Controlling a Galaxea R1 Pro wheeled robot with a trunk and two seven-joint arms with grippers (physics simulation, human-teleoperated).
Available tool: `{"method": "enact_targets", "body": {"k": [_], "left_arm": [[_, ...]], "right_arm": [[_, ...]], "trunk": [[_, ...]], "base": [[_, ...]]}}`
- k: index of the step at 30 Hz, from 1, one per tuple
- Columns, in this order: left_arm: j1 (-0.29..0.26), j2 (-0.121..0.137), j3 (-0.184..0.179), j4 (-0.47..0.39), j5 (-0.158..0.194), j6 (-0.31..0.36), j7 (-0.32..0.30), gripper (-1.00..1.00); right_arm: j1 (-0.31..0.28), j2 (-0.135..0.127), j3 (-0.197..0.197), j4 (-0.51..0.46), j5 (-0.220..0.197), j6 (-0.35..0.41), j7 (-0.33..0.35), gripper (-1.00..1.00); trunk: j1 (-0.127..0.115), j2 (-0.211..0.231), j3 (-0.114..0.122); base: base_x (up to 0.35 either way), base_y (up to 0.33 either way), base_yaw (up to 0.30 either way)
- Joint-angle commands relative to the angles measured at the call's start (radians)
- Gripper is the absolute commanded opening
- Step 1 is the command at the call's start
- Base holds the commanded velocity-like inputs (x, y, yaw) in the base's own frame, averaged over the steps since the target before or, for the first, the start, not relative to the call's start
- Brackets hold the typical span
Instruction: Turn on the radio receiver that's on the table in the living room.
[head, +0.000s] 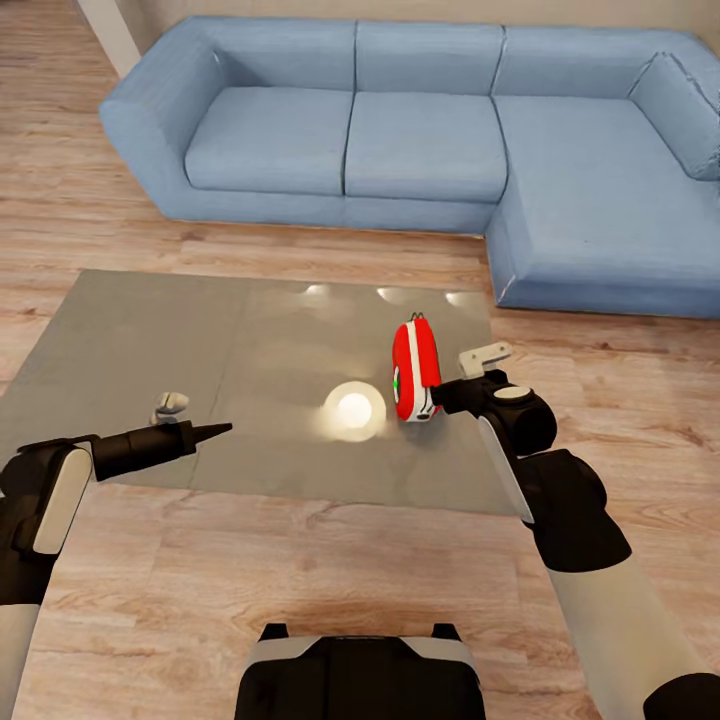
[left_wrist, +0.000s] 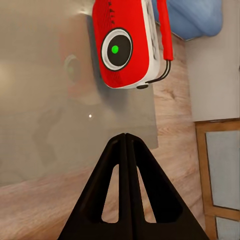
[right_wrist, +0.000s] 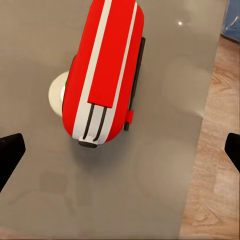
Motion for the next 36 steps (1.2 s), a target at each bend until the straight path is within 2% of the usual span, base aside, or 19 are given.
{"method": "enact_targets", "body": {"k": [1,4,9,15,17,19,22,23,24,26,27,30,32,36], "left_arm": [[0.0,0.0,0.0,0.001,0.0,0.0,0.0,-1.0],[0.0,0.0,0.001,0.005,0.001,0.0,0.0,-1.0],[0.0,0.0,0.0,0.066,-0.005,-0.006,0.002,-1.0],[0.0,-0.001,0.0,0.147,-0.057,-0.01,0.001,-1.0],[0.0,-0.002,0.0,0.186,-0.076,-0.012,0.001,-1.0],[0.0,-0.003,0.0,0.245,-0.121,-0.046,-0.004,-1.0],[0.0,-0.003,-0.001,0.264,-0.141,-0.058,-0.005,-1.0],[0.002,-0.003,-0.001,0.271,-0.154,-0.063,-0.006,-1.0],[0.005,-0.004,-0.002,0.288,-0.167,-0.066,-0.005,-1.0],[0.009,-0.005,-0.002,0.313,-0.175,-0.068,-0.005,-1.0],[0.011,-0.009,-0.002,0.358,-0.188,-0.082,-0.005,-1.0],[0.012,-0.016,-0.002,0.414,-0.206,-0.126,-0.006,-1.0],[0.012,-0.021,-0.002,0.484,-0.225,-0.176,-0.008,-1.0],[0.012,-0.023,-0.002,0.62,-0.246,-0.252,-0.01,-1.0]], "right_arm": [[0.001,-0.001,0.0,0.0,0.0,0.0,0.001,1.0],[0.003,-0.001,0.0,0.001,-0.001,0.0,0.001,1.0],[0.019,-0.001,0.001,0.001,-0.002,0.0,0.002,1.0],[0.045,0.0,0.001,0.0,-0.002,0.0,0.001,1.0],[0.07,0.0,0.001,0.0,-0.002,0.0,0.0,1.0],[0.114,-0.001,0.0,0.0,-0.001,0.0,-0.002,1.0],[0.147,-0.003,0.0,0.0,0.0,0.0,-0.003,1.0],[0.182,-0.016,0.0,0.0,0.0,0.0,-0.009,1.0],[0.223,-0.041,0.0,0.0,0.0,0.0,-0.017,1.0],[0.257,-0.062,0.0,0.0,0.0,0.0,-0.02,1.0],[0.302,-0.086,0.0,0.0,0.0,-0.027,-0.024,1.0],[0.349,-0.109,0.0,0.0,0.0,-0.047,-0.025,1.0],[0.398,-0.125,-0.001,0.0,0.0,-0.067,-0.027,1.0],[0.482,-0.139,-0.001,0.0,0.0,-0.123,-0.051,1.0]], "trunk": [[0.0,0.0,0.001],[0.0,0.0,0.003],[0.0,0.0,0.008],[0.0,0.0,0.017],[0.0,0.0,0.021],[0.0,0.0,0.024],[0.0,0.0,0.029],[0.0,0.0,0.03],[0.0,0.0,0.032],[0.0,0.0,0.035],[0.0,0.0,0.037],[0.0,0.0,0.041],[0.0,0.0,0.045],[0.0,0.0,0.051]], "base": [[0.0,0.0,0.0],[0.0,0.0,0.0],[0.0,0.0,0.0],[0.0,0.0,0.0],[0.0,0.0,0.0],[0.0,0.0,0.0],[0.0,0.0,0.0],[0.0,0.0,0.0],[0.0,0.0,0.0],[0.0,0.0,0.0],[0.0,0.0,0.0],[0.0,0.0,0.0],[0.0,0.0,0.0],[0.0,0.0,0.0]]}}
